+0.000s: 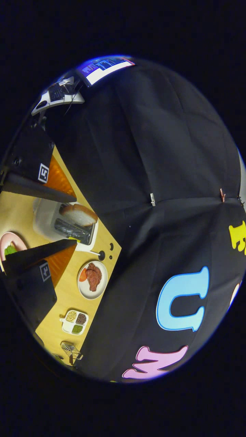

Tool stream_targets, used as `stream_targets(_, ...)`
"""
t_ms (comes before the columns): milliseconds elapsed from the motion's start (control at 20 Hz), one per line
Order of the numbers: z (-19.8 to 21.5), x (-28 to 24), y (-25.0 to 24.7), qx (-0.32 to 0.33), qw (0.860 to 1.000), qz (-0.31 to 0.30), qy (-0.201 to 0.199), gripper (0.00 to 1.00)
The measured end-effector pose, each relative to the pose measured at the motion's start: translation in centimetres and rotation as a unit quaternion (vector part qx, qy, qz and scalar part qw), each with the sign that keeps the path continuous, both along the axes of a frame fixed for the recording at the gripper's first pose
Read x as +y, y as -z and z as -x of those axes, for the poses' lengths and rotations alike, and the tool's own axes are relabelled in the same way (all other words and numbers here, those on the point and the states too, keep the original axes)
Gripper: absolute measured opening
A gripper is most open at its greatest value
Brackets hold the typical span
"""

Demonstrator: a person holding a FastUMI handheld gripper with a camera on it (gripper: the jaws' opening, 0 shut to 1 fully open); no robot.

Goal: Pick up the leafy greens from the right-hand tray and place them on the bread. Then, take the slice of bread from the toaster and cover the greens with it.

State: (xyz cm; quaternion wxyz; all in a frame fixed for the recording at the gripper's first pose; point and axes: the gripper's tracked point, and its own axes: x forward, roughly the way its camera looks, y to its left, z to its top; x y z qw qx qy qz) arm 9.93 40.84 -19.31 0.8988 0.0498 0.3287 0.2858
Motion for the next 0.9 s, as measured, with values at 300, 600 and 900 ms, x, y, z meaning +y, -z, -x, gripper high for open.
stream_targets(300,-3.8,4.4,4.2,0.029,0.999,0.041,0.018,0.68)
stream_targets(600,-6.1,5.6,8.1,0.058,0.993,0.090,0.052,0.67)
stream_targets(900,-5.9,5.4,9.5,0.099,0.989,0.087,0.070,0.22)
